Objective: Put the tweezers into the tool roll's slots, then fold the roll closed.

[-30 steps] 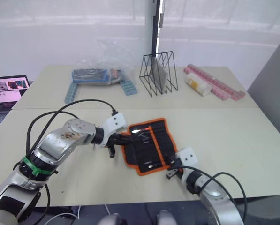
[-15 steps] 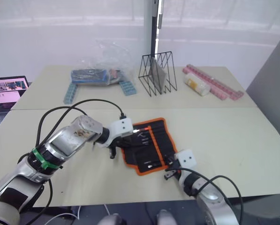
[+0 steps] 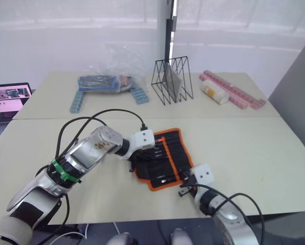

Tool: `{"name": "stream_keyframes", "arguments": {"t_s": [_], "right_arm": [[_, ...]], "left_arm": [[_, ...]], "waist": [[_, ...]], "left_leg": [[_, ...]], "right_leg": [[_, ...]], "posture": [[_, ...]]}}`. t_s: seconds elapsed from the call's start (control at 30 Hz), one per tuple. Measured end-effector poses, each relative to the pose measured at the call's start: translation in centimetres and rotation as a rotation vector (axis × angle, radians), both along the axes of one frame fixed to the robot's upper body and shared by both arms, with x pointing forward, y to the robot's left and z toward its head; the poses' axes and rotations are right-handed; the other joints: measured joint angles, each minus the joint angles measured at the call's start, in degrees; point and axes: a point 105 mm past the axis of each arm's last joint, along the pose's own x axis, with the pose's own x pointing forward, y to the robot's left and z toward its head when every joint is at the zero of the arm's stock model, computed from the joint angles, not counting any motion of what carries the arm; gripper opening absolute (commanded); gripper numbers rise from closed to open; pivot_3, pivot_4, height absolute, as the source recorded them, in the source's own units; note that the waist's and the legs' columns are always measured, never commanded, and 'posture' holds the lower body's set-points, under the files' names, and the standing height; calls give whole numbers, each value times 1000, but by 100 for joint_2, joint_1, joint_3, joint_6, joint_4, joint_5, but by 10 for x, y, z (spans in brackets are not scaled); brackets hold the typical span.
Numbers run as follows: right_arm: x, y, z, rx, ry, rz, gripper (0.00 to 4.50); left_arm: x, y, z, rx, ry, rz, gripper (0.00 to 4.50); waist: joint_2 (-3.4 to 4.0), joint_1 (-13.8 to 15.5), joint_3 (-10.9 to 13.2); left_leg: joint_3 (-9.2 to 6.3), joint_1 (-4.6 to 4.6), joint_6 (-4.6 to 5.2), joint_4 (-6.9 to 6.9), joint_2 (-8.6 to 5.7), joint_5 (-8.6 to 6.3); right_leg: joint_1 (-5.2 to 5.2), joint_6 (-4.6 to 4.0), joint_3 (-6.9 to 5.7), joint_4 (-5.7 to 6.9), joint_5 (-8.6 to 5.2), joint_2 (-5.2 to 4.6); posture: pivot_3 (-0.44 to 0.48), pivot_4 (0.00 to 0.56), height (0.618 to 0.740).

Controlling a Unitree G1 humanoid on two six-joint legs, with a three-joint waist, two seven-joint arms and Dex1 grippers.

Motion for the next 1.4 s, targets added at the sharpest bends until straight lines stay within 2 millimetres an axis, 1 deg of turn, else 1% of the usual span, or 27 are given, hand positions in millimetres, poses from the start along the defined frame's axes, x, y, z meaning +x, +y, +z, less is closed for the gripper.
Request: {"name": "stream_keyframes", "arguments": {"t_s": [0.27,0.53,0.77,1.13,1.2,1.37,1.4], "right_arm": [[-2,1,0,2,0,3,0],[-2,2,1,3,-2,1,0],[-2,1,1,0,-4,-7,0],[-2,0,1,-7,-3,-12,0],[-2,0,1,-8,-3,-12,0],[-2,3,1,-5,-3,0,0],[-2,4,1,-5,-3,3,0]], "left_arm": [[7,-11,-8,-12,-1,-12,18],[16,-29,-19,-22,-42,-44,18],[20,-41,-22,-36,-57,-61,18],[22,-44,-24,-52,-65,-68,18],[23,-44,-24,-52,-66,-67,830],[24,-42,-21,-48,-84,-60,2446],[25,-38,-18,-39,-98,-53,2762]], "waist": [[0,19,0],[0,41,0],[0,62,0],[-1,86,0],[-1,86,0],[0,71,0],[0,57,0]], "left_leg": [[0,0,1,14,-1,0],[0,-6,14,64,-1,-8],[1,-4,14,69,-3,-8],[-2,12,15,72,-3,-8],[-2,12,15,73,-3,-8],[-3,11,16,72,-1,-9],[-3,12,16,71,-1,-9]], "right_leg": [[2,0,1,10,0,0],[4,7,3,49,-5,1],[8,8,3,53,-6,0],[33,9,2,51,-6,-1],[34,9,2,51,-6,-1],[30,9,2,52,-6,2],[30,9,3,52,-6,3]], "posture": [[0,150,724],[0,150,724],[0,150,724],[0,150,724],[0,150,724],[0,150,724],[0,150,724]]}}
